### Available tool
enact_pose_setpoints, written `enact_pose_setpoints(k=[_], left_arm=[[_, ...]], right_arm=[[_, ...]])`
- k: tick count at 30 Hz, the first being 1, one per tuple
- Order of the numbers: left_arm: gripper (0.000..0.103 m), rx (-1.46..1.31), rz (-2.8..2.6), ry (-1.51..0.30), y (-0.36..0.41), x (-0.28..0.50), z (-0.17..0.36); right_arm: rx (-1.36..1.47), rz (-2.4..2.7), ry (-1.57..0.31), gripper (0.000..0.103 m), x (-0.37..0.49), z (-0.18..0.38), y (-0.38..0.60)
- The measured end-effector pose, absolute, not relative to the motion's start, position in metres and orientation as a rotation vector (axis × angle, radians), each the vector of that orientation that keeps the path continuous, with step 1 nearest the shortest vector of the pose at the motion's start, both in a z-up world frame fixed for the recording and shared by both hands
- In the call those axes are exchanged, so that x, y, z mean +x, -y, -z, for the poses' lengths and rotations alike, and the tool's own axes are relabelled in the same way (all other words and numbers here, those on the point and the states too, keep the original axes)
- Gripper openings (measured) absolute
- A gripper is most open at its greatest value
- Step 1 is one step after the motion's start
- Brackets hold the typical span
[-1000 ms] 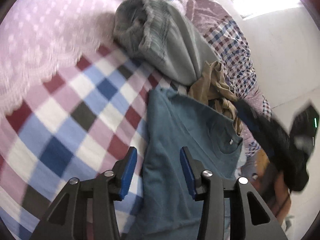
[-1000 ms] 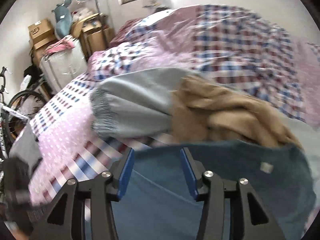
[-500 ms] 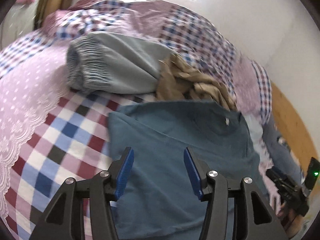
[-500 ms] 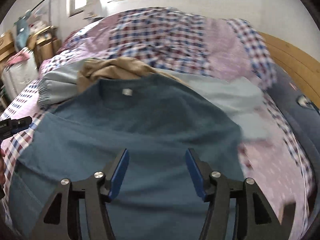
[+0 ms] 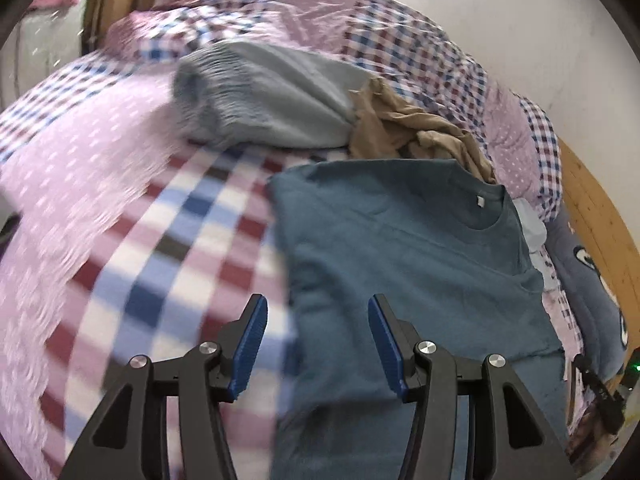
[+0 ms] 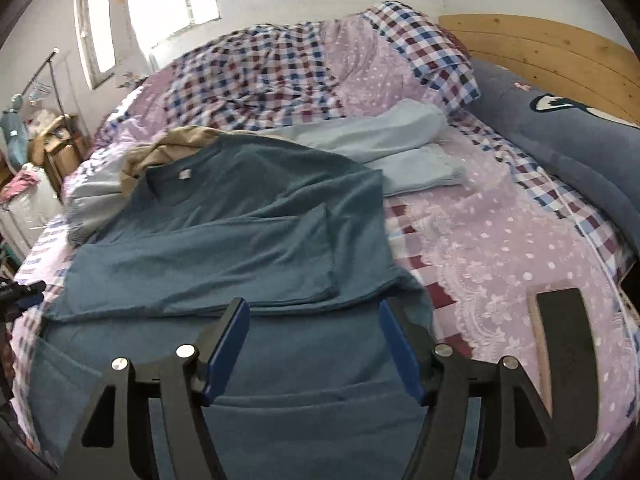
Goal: Fold clothes
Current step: 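Release the sweatshirt with both grippers and lift them away, then move the left gripper to the teal sweatshirt hem and grasp it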
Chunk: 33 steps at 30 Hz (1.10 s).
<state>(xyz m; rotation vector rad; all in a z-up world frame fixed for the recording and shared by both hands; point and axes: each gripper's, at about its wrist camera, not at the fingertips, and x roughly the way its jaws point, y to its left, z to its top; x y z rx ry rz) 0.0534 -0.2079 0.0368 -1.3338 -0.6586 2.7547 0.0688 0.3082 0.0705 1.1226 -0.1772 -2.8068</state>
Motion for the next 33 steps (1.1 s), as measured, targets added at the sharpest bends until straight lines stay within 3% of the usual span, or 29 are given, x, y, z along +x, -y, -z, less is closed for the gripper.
enact_pose_setpoints(k=[16,27,33], left_arm=[[0.056,-1.493,-2.651,0.813,0.214,0.187,-0.019],[0.056,-1.639,-2.512,0.759,0.194,0.232,0.001],[0.056,-1.415,-2.602,0.735,0.185,0.236,-0.023]], right_arm=[[0.966,2.78,0.045,0.073,0.108,-0.079,-0.279],[0.988,2.818,0.239,0.074,0.132,-0.08,-0.306],[1.001,2.822,0.244,0.074,0.141,-0.078,-0.31]])
